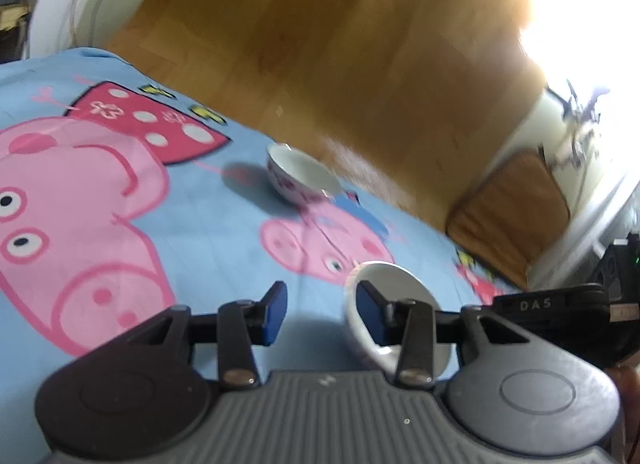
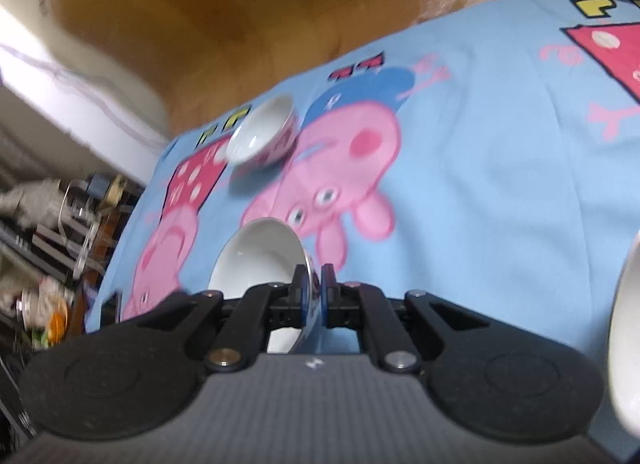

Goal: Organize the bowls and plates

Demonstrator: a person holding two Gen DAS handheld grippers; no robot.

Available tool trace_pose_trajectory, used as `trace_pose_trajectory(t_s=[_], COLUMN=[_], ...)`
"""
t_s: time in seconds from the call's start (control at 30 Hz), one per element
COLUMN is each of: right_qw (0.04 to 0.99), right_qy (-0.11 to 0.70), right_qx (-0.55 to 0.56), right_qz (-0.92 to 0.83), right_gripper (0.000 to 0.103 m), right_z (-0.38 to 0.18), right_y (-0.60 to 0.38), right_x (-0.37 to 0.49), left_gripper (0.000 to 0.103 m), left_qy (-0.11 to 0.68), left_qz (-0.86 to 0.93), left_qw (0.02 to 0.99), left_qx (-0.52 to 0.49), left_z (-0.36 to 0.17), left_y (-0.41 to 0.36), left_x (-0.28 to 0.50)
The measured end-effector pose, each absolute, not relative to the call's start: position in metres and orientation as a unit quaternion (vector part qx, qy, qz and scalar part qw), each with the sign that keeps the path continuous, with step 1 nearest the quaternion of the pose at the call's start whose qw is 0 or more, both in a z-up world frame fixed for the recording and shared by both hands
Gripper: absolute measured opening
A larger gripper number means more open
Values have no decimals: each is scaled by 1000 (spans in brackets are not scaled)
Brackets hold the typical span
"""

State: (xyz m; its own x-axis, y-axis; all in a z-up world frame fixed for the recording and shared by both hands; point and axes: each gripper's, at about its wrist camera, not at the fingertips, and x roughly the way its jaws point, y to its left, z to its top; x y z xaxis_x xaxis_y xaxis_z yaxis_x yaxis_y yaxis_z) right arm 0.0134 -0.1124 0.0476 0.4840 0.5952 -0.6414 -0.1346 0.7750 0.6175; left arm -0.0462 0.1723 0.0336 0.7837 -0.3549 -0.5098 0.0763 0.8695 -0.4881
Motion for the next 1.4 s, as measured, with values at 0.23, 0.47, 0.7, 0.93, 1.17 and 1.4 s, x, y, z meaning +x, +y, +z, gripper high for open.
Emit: trace_pose_trajectory(t_s=[0.23, 0.47, 0.7, 0.93, 1.17, 1.4], right_qw=[835, 875, 897, 936, 965, 964], right_qy=[442, 386, 350, 271, 216, 223], right_qx=[219, 161, 132, 130, 123, 136], right_qz=[244, 244, 236, 185, 84, 40], right_gripper=[11, 17, 9, 9, 9, 10], right_z=[41, 45, 40, 56, 60, 40], right_y=[-95, -94, -95, -143, -213, -247], right_x=[-4, -23, -39, -70, -102, -104], left_gripper=[13, 10, 10, 10, 10, 11], left_qy=[358, 362, 358, 344, 357, 378], left_qz=[-98, -86, -93, -159, -236, -240], left_qw=[916, 916, 917, 917, 898, 891], left_qx=[-151, -153, -147, -125, -97, -73], left_z=[30, 28, 45, 69, 71, 56], left_y=[138, 134, 119, 58, -26, -68], left_x=[-47, -53, -57, -47, -28, -15])
